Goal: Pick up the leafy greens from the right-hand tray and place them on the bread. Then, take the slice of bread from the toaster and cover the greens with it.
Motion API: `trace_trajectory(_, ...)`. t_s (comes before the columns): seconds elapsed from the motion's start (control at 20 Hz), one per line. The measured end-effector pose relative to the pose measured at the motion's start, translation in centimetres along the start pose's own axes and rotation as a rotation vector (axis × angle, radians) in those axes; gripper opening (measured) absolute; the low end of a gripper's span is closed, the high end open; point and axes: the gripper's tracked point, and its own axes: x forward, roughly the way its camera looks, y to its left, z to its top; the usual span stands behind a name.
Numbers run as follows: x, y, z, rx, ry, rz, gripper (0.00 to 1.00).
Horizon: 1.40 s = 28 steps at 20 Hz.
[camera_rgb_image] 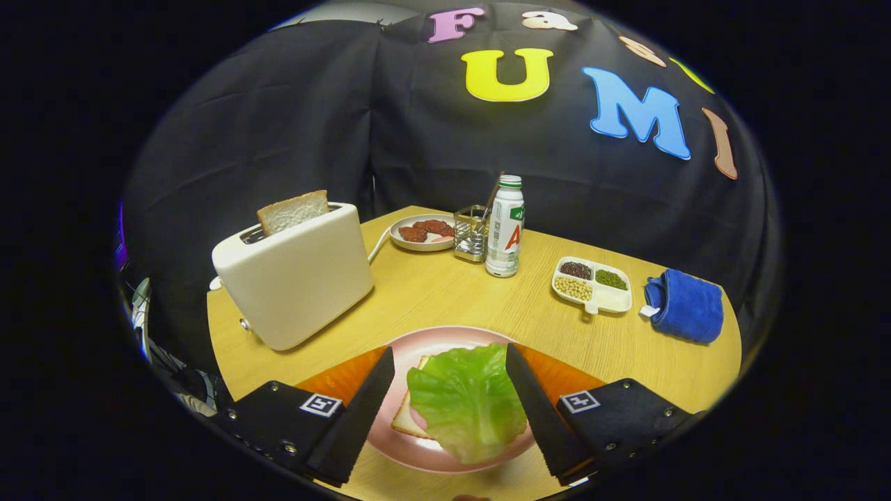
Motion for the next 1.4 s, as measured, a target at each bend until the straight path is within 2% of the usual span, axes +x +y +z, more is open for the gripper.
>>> trace_trajectory(0.25, -0.5, 1.9, 3.5, -0.005, -0.086, 0.008, 0.98)
trace_trajectory(0.85, -0.5, 10.2, 11.8, 0.067, -0.301, 0.102, 0.98)
trace_trajectory(1.15, 1.4, 13.8, 14.2, 0.063, -0.39, 0.08, 0.98)
trace_trajectory(1.4, 3.2, 18.8, 14.3, 0.082, -0.41, 0.133, 0.97)
